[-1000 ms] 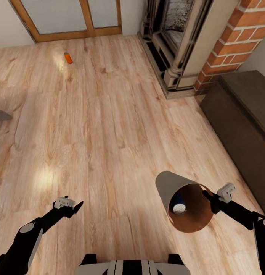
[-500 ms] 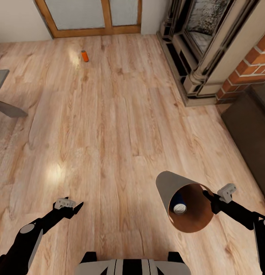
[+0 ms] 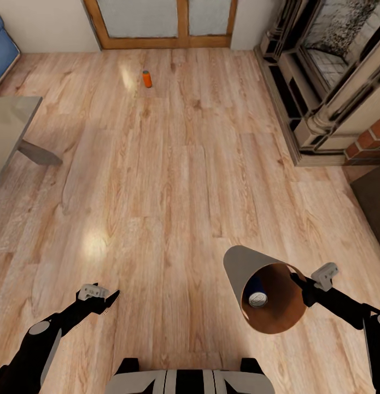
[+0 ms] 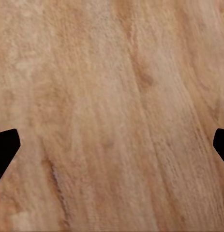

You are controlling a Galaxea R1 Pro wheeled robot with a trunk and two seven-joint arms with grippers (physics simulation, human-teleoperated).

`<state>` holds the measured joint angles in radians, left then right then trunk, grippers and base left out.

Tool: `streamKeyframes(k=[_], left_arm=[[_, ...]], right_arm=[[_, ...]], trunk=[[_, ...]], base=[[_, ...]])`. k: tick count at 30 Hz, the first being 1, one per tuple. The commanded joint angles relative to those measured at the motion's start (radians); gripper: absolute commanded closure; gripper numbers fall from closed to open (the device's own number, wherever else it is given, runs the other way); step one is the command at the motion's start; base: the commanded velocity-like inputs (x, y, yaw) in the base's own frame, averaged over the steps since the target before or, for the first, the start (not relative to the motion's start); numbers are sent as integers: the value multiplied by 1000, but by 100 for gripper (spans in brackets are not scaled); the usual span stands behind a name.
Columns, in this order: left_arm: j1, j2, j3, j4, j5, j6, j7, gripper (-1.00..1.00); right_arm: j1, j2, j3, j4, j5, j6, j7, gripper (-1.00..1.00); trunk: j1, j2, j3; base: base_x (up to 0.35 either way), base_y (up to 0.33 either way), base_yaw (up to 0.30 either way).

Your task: Put the three can of soda from the living room inside the tash can in the kitchen.

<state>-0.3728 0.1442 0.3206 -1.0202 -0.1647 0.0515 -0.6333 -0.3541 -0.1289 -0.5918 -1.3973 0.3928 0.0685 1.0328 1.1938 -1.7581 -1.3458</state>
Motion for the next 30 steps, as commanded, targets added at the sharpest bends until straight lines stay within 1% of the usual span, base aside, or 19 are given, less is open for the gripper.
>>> streamKeyframes(k=[1, 10, 22, 28, 30], left_arm=[[0, 0, 0, 1, 0, 0, 1, -100], [0, 1, 0, 30, -1, -1, 6, -100], [0, 0, 0, 36, -2, -3, 9, -100], [0, 0, 0, 37, -2, -2, 9, -100], [0, 0, 0, 44, -3, -3, 9, -100]], right_arm=[[0, 0, -1, 0, -8, 3, 9, 100], [0, 0, -1, 0, -11, 3, 10, 100], [0, 0, 1, 0, -13, 4, 10, 100], [0, 3, 1, 0, -12, 2, 10, 100], [0, 10, 1, 0, -8, -1, 10, 100]], trunk=[[0, 0, 0], [0, 0, -2], [0, 0, -2], [0, 0, -2], [0, 0, -2]], base=[[274, 198, 77], [274, 198, 13], [275, 199, -210], [274, 199, -54], [274, 203, -10]])
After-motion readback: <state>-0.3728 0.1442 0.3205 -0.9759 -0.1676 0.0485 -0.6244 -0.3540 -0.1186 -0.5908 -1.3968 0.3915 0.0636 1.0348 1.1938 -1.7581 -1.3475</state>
